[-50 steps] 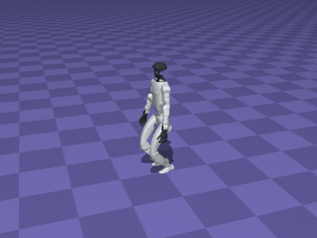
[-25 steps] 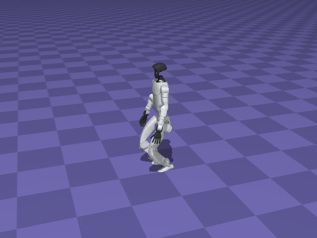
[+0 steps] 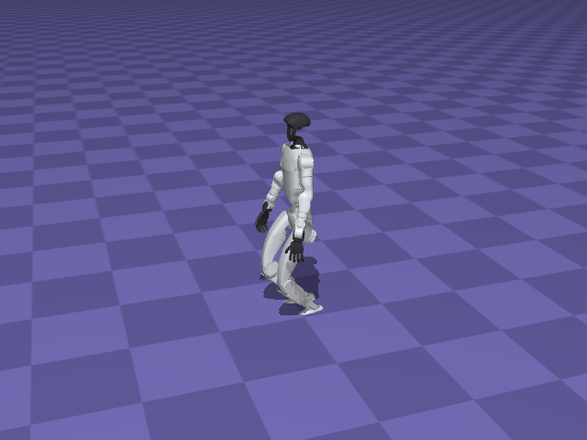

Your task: Sport exercise

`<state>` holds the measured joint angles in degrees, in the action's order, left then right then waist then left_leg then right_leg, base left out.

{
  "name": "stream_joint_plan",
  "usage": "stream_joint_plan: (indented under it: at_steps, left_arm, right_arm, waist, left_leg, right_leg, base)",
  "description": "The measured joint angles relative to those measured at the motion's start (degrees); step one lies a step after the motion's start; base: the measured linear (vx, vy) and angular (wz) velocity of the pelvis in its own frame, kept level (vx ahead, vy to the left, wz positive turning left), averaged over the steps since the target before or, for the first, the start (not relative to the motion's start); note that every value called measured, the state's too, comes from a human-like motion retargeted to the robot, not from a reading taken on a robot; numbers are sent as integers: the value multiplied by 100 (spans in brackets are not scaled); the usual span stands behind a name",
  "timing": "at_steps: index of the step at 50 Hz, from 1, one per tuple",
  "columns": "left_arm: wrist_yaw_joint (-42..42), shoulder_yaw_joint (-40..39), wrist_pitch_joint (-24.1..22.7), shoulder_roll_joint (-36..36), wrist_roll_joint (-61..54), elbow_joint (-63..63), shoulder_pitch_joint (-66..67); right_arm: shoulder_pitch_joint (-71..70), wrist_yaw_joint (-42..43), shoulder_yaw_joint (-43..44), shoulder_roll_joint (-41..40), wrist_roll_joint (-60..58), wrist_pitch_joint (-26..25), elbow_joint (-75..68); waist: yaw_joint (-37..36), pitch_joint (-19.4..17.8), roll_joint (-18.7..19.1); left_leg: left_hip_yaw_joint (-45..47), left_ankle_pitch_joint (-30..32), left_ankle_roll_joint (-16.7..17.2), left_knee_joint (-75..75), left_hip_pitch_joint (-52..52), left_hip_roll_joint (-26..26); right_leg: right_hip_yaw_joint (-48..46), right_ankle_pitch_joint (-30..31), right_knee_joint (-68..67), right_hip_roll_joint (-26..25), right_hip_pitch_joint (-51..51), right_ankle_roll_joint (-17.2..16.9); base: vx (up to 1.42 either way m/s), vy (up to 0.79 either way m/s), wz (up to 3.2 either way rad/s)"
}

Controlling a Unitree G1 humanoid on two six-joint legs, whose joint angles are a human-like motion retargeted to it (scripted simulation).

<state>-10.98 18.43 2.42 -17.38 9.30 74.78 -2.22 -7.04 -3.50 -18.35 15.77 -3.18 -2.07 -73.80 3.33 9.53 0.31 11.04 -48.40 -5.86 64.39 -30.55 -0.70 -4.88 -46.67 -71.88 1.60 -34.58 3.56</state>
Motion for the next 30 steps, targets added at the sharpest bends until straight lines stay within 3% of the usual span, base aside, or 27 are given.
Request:
stream_joint_plan:
  at_steps: [5,7,9,13,17,20,22,25,27,30]
  left_arm:
    - [-504,160,-5,105,-479,-179,265]
    - [-440,237,-6,72,-529,-261,284]
    - [-306,272,-36,53,-499,-335,287]
    - [136,276,-21,20,-243,-397,74]
    - [419,137,64,136,-114,-178,-179]
    - [312,52,-11,161,-269,-122,-83]
    - [152,4,-62,147,-538,-163,59]
    - [-64,-115,-77,138,-1058,-276,276]
    - [-117,-153,-68,98,-1260,-369,335]
    - [-106,-148,-51,31,-1354,-454,373]
  right_arm:
    - [331,-354,-82,-32,299,27,242]
    - [407,-392,-103,-21,417,60,384]
    - [463,-342,-141,-15,490,113,509]
    - [317,-144,-288,-49,425,128,567]
    - [57,37,-367,-207,147,91,259]
    - [143,-32,-248,-227,154,89,121]
    - [304,-102,-152,-201,266,71,161]
    - [529,-308,-93,-131,544,-37,186]
    - [610,-395,-110,-55,655,-81,188]
    - [710,-441,-114,40,797,-75,215]
  waist:
    - [-39,251,190]
    - [-44,289,179]
    - [-50,249,140]
    - [-60,60,-36]
    - [-87,155,-191]
    - [-242,-58,-211]
    - [-311,11,-188]
    - [-273,434,-237]
    - [-244,658,-267]
    - [-243,714,-279]
  left_leg:
    - [-44,1412,96,-896,125,105]
    - [-71,1405,22,-761,-19,108]
    - [-73,971,9,-368,-225,121]
    - [-92,-128,-38,788,-893,99]
    - [51,-160,-70,1256,-1543,215]
    - [-154,-86,148,871,-824,110]
    - [-284,720,247,-3,-362,86]
    - [-117,3015,303,-1483,-74,122]
    - [15,3667,398,-2018,-95,76]
    - [79,3756,413,-1939,-233,17]
  right_leg:
    - [93,1344,873,-245,75,62]
    - [43,1395,762,-229,-63,35]
    - [1,1077,444,-202,-214,26]
    - [-254,-199,-628,60,-708,0]
    - [-435,-333,-1071,312,-1325,165]
    - [-373,-195,-639,99,-598,179]
    - [-153,691,196,-147,-195,107]
    - [-25,2655,1421,-23,0,72]
    - [-13,3173,1755,110,-115,68]
    - [19,3242,1602,199,-278,18]
  base:
    - [-1,0,-8]
    - [-9,-3,-5]
    - [-12,-4,-8]
    - [-12,-7,10]
    - [-9,-6,11]
    - [17,-4,-15]
    - [16,-2,-5]
    - [12,-2,12]
    - [7,-1,19]
    - [0,0,0]
